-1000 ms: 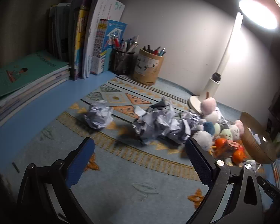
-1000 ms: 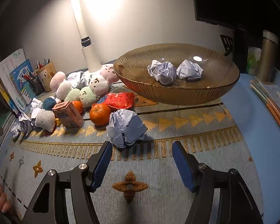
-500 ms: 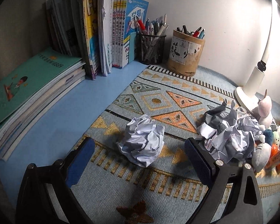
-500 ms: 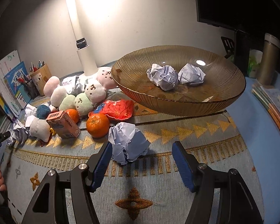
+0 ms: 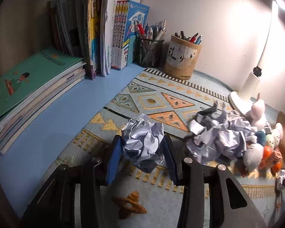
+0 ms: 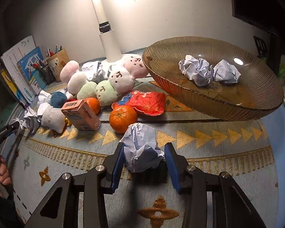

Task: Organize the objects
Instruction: 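Grasp a paper ball with the left tool while the right tool grasps another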

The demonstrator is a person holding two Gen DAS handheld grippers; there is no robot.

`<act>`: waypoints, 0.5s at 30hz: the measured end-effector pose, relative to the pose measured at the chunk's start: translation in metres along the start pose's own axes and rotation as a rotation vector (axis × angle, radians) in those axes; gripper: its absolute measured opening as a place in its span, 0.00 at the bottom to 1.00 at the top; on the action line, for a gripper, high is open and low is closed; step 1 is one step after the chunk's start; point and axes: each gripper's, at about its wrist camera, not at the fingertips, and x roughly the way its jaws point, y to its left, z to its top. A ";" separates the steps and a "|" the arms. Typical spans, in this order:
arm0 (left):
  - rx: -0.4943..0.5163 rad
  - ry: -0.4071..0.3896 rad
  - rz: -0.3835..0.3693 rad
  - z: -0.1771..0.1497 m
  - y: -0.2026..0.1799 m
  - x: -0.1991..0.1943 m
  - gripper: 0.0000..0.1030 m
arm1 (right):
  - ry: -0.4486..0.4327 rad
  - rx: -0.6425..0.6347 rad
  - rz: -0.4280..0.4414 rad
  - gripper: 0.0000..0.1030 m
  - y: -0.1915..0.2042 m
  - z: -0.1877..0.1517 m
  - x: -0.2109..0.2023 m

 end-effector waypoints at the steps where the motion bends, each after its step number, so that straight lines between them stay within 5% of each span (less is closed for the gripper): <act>1: -0.007 -0.004 -0.019 -0.004 -0.004 -0.010 0.39 | -0.004 0.000 0.012 0.40 0.000 -0.001 -0.004; 5: -0.034 -0.019 -0.146 -0.032 -0.034 -0.045 0.39 | -0.045 -0.044 0.062 0.40 0.007 -0.008 -0.026; 15: 0.147 -0.014 -0.390 -0.073 -0.159 -0.065 0.39 | -0.100 -0.155 0.019 0.40 0.025 -0.032 -0.036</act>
